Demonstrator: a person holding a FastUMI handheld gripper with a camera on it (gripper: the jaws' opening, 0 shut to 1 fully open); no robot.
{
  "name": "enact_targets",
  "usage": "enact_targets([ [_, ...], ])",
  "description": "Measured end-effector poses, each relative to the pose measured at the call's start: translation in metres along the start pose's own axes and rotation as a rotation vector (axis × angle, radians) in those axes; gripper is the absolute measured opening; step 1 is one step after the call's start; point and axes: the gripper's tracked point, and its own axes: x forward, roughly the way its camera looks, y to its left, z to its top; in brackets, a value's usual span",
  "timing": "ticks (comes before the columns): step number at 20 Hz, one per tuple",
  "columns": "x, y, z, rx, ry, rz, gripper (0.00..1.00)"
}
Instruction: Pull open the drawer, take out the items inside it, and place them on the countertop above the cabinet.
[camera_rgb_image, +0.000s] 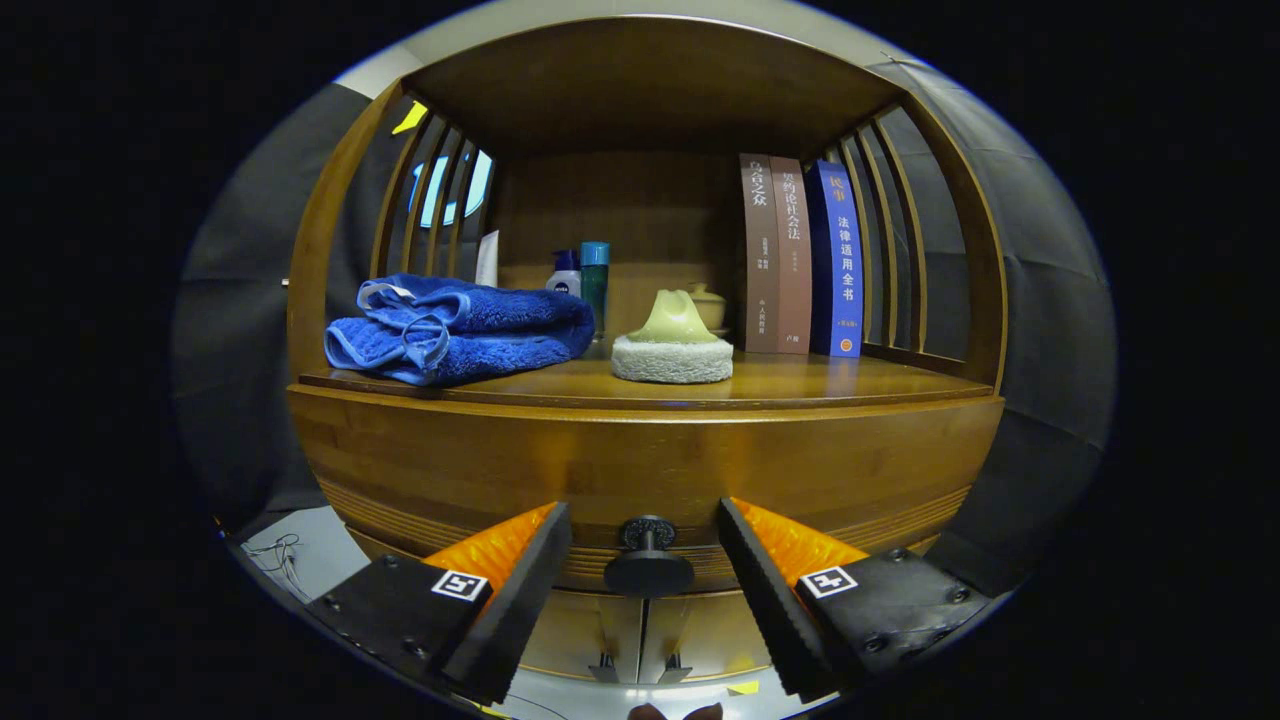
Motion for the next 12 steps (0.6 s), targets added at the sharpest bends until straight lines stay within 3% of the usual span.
enact_targets([
  [5, -0.009, 0.001, 0.01, 0.012, 0.014, 0.012, 0.98],
  [12, -0.073, 0.01, 0.093, 0.038, -0.052, 0.037, 0.98],
])
